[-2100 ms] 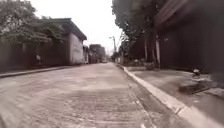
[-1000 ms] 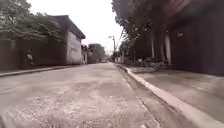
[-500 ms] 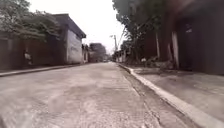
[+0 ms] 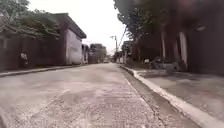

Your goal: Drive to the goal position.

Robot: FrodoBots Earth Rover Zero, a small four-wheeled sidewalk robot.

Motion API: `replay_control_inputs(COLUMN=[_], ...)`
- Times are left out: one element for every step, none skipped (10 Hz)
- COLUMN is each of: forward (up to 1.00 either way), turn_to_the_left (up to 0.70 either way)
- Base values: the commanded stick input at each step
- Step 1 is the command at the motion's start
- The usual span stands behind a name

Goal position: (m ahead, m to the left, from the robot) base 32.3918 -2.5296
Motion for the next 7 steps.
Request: replay_control_inputs(forward=[1.00,1.00,1.00,1.00,1.00,1.00,1.00], turn_to_the_left=[-0.36,-0.27,0.00,0.00,0.00,0.00,0.00])
